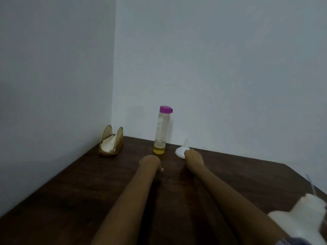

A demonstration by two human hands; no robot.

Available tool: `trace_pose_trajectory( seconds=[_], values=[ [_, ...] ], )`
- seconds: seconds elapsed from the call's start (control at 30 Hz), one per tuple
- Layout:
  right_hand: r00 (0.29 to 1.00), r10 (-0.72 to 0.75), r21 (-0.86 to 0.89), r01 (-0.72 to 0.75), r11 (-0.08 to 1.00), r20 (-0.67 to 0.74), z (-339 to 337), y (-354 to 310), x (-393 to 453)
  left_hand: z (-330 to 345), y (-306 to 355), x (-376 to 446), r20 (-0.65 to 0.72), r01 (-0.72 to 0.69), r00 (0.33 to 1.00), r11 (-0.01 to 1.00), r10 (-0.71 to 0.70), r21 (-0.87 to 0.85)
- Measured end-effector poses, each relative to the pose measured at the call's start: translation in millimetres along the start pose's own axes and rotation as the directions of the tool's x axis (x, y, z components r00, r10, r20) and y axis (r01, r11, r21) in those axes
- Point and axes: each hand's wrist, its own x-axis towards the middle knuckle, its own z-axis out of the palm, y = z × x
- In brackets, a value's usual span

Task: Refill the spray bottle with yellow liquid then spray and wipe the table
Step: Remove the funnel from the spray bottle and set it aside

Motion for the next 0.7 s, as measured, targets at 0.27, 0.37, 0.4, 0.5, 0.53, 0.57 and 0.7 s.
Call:
trace_pose_trajectory(
  seconds=[0.27,0.37,0.4,0.5,0.53,0.57,0.7],
  values=[
    [0.991,-0.112,0.043,0.115,0.992,-0.066,-63.2,-10.2,-59.0,23.3,-15.9,-31.0,0.003,-0.057,0.998,0.995,0.058,-0.077],
    [0.992,-0.097,0.040,0.101,0.994,-0.084,-98.7,-0.3,-81.6,34.7,-14.7,-56.4,-0.150,-0.097,0.985,0.989,0.080,-0.113],
    [0.990,-0.099,0.033,0.103,0.994,-0.100,-109.4,4.3,-89.2,37.5,-10.4,-67.5,-0.221,-0.125,0.971,0.983,0.094,-0.131],
    [0.976,-0.092,0.060,0.106,0.993,-0.195,-142.8,16.7,-116.3,42.9,10.6,-104.3,-0.389,-0.274,0.904,0.937,0.174,-0.216],
    [0.965,-0.098,0.067,0.117,0.991,-0.242,-153.0,21.3,-126.2,44.0,19.3,-115.9,-0.421,-0.326,0.885,0.912,0.201,-0.250],
    [0.950,-0.101,0.077,0.129,0.989,-0.296,-163.0,26.7,-137.0,45.4,28.2,-128.3,-0.443,-0.370,0.868,0.887,0.225,-0.275],
    [0.877,-0.020,0.161,0.110,0.981,-0.480,-197.4,72.3,-185.5,61.8,67.0,-173.6,-0.438,-0.500,0.838,0.777,0.325,-0.382]
  ],
)
